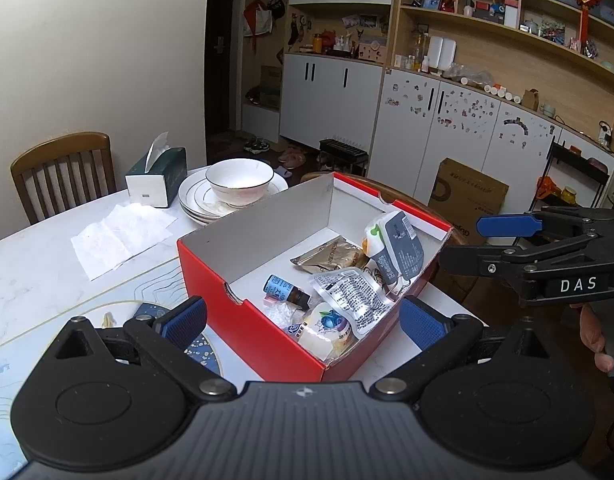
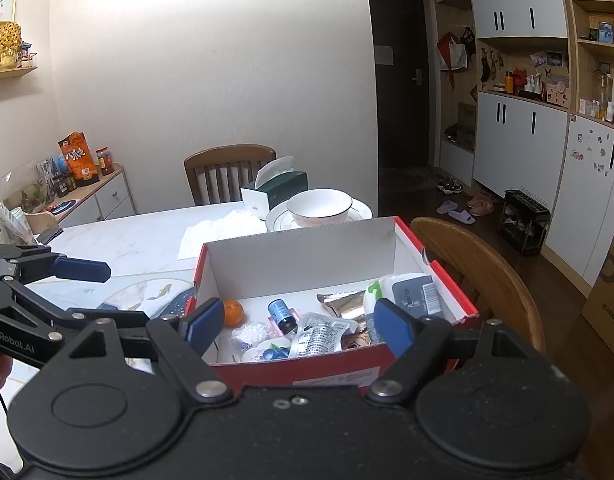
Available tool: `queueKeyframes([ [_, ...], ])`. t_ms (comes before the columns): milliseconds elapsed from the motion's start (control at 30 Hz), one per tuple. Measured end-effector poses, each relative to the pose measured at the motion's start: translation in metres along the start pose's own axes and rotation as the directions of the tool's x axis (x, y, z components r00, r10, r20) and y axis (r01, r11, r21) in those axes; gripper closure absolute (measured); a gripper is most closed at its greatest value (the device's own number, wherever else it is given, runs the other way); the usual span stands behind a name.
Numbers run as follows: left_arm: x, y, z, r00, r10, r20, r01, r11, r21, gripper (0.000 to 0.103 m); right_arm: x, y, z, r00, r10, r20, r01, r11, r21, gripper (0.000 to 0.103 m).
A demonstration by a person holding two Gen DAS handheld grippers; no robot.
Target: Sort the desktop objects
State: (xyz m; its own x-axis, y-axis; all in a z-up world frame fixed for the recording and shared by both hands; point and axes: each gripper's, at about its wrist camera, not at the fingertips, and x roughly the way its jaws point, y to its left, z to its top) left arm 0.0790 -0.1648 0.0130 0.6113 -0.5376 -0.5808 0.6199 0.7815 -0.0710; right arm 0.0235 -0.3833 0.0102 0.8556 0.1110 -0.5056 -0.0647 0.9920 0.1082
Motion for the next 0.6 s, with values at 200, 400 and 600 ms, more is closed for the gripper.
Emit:
queueKeyframes([
  [200, -0.0015, 0.0022, -0.0015, 1.000, 0.001, 0.001, -0.001, 1.000, -0.003, 0.000, 0.0010, 0.0020, -0.0005, 1.000, -0.001, -0.004, 0.001, 1.000, -0.001, 0.021],
  [400, -0.0024, 0.0051, -0.0024, 1.000, 0.013, -0.002, -0.013, 1.000, -0.007, 0.000, 0.0022, 0.0036, -0.0009, 1.000, 0.000, -0.014, 0.000, 1.000, 0.003, 0.021],
  [600, -0.0036, 0.0078, -0.0032, 1.000, 0.007, -0.005, -0.007, 1.000, -0.011, 0.000, 0.0039, 0.0049, 0.0003, 1.000, -0.004, -0.015, 0.004, 1.000, 0.004, 0.021],
])
